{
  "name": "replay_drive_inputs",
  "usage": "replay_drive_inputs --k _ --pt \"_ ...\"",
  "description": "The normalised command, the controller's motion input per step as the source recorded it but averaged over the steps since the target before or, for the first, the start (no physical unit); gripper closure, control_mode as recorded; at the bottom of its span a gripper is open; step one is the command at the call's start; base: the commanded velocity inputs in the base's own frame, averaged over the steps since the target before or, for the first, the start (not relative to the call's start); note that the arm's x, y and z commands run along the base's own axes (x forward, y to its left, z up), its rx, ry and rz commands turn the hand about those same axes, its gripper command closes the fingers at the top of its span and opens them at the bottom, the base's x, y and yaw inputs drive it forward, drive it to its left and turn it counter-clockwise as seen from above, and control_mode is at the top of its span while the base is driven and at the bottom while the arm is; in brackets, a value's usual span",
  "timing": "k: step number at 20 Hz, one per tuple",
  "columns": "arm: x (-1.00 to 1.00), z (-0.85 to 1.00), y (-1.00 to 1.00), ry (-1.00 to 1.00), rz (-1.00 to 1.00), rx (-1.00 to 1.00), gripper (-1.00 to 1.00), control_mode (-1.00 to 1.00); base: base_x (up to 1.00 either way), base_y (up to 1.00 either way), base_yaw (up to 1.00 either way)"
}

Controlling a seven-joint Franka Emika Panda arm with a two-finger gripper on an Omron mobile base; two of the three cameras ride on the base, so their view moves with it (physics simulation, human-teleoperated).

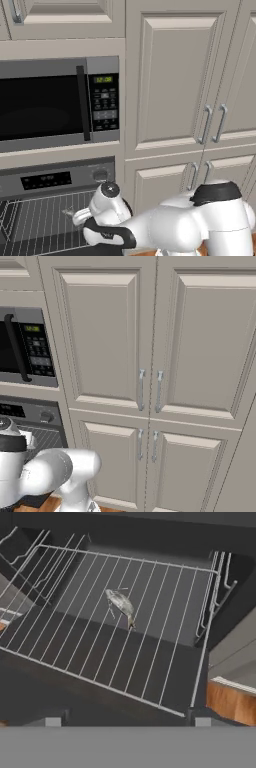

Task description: Take the fish from the oven and place it on the plate on the counter.

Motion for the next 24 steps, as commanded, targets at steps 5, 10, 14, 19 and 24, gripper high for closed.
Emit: replay_drive_inputs --k 5,10,14,19,24 --pt "0.33 -0.19 0.18 -0.03 -0.17 0.0 -1.0 -1.0 0.0 0.0 0.0" --pt "0.22 -0.26 0.24 -0.12 -0.06 0.0 -1.0 -1.0 0.0 0.0 0.0" --pt "0.23 -0.17 0.14 -0.09 -0.02 0.0 -1.0 -1.0 0.0 0.0 0.0" --pt "0.23 -0.11 0.02 -0.02 0.0 0.0 -1.0 -1.0 0.0 0.0 0.0" --pt "0.33 -0.14 0.0 0.04 0.1 0.0 -1.0 -1.0 0.0 0.0 0.0"
